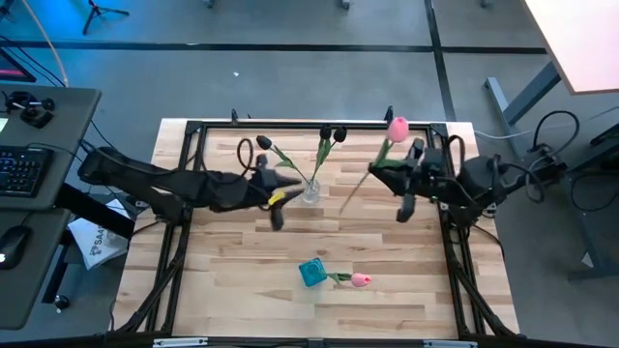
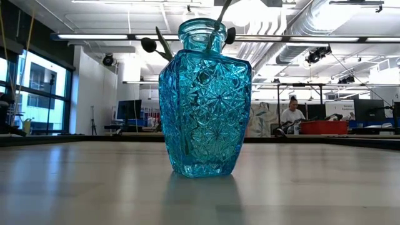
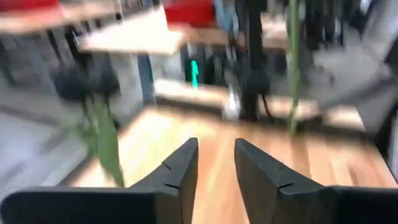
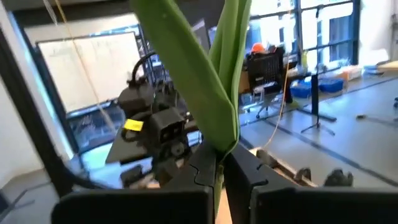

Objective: Sort flowers into vase by color
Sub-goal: Put the pink flower into the blue vase

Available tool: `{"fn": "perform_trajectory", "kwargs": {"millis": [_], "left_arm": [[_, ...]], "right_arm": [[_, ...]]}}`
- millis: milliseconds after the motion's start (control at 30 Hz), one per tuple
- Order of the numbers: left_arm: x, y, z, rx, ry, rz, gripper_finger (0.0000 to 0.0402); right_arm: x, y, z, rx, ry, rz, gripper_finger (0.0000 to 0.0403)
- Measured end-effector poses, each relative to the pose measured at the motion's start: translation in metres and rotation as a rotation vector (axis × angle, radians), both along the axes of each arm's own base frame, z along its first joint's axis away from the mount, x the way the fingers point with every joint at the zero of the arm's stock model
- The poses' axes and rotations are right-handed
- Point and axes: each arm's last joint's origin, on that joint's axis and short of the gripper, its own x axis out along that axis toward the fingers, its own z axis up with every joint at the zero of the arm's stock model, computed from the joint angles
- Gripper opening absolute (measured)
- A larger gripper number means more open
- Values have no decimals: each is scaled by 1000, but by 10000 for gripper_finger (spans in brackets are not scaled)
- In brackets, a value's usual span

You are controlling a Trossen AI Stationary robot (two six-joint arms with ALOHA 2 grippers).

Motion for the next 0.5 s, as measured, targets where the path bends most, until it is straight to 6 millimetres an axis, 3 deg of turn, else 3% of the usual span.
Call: {"fn": "perform_trajectory", "kwargs": {"millis": [100, 200, 400, 500], "left_arm": [[-22, -8, -5, -109, 135, -91, 106], [-43, -25, -11, -179, 193, -147, 107], [-82, -56, -38, -254, 61, -55, 99], [-94, -66, -56, -305, -44, 16, 99]], "right_arm": [[-10, 3, -8, 38, 83, 32, 4], [-13, 11, -28, 90, 206, 48, 3], [-7, 28, -99, 249, 291, 64, 2], [1, 34, -133, 350, 186, 129, 1]]}}
